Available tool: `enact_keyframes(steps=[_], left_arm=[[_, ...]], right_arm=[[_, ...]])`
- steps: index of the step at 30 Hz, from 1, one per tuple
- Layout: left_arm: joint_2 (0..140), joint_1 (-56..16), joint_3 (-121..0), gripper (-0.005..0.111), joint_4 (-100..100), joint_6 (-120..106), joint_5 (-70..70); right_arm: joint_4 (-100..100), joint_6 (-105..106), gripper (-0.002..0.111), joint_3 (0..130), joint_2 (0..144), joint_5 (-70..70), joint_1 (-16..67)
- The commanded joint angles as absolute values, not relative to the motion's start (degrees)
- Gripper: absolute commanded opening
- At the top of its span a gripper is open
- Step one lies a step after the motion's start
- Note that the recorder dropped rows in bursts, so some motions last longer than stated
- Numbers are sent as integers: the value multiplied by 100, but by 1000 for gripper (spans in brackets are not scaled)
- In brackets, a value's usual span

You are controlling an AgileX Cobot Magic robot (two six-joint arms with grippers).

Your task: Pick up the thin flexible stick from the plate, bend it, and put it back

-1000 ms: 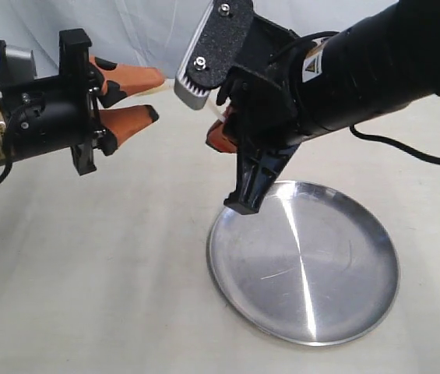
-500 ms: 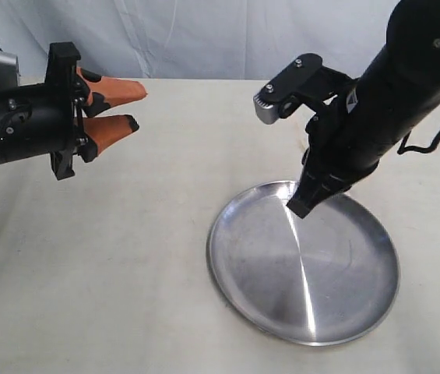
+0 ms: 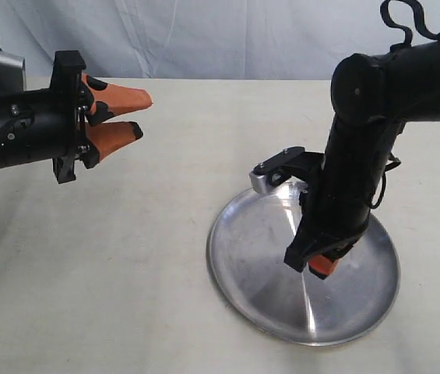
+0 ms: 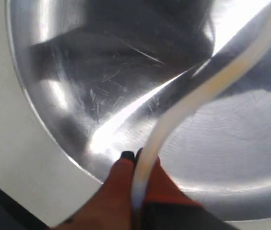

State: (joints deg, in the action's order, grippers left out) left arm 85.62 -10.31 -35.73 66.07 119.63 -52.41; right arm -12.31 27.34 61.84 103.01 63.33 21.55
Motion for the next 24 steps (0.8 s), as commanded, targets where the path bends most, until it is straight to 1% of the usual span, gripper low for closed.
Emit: enact_keyframes(steps=[1, 2, 3, 4, 5, 7, 8, 9, 10, 11, 12, 13, 14, 20, 22, 24], left_arm=[[8565, -1022, -3551, 50, 6645, 11982, -5272], [8565, -1022, -3551, 50, 6645, 11982, -5272], [8565, -1022, -3551, 50, 6645, 11982, -5272], [8565, -1022, -3551, 50, 6645, 11982, -5272], [8565, -1022, -3551, 50, 6645, 11982, -5272], [8565, -1022, -3551, 49, 6689, 11972, -5271], [8565, -1022, -3551, 46, 6772, 11971, -5262], [8565, -1022, -3551, 37, 6932, 11936, -5252], [8565, -1022, -3551, 23, 7095, 11936, -5252], [8565, -1022, -3551, 8, 7305, 11882, -5229], [8554, -1022, -3551, 1, 7411, 11631, -5251], [8503, -1022, -3551, 0, 7518, 11241, -5266], [8450, -1022, -3551, 0, 7559, 11078, -5266], [7584, -1035, -3551, 0, 7936, 9567, -5215], [7123, -1035, -3551, 0, 8053, 9368, -5000], [6593, -1035, -3516, 0, 8193, 9357, -4474]], right_arm=[[-1255, 2736, 6, 6203, 10420, 6325, 2118], [-1255, 2736, 21, 6203, 10438, 6303, 2118], [-1242, 2736, 30, 6203, 10438, 6303, 2118], [-1195, 2736, 45, 6203, 10425, 6329, 2118], [-1132, 2736, 51, 6203, 10403, 6426, 2118], [-1011, 2689, 52, 6203, 10297, 6571, 2118], [-926, 2643, 52, 6203, 10216, 6582, 2118], [-798, 2501, 49, 6203, 10072, 6597, 2118], [-720, 2406, 44, 6203, 9932, 6597, 2118], [-648, 2336, 31, 6203, 9671, 6597, 2118], [-648, 2303, 19, 6203, 9502, 6561, 2118], [-658, 2172, 3, 6203, 9214, 6464, 2118], [-706, 2065, 0, 6203, 9032, 6397, 2118], [-1434, 1936, 0, 6145, 7841, 5890, 2118], [-1792, 1936, 0, 5950, 7398, 5528, 2118], [-2069, 1936, 0, 5615, 6882, 5099, 2118]])
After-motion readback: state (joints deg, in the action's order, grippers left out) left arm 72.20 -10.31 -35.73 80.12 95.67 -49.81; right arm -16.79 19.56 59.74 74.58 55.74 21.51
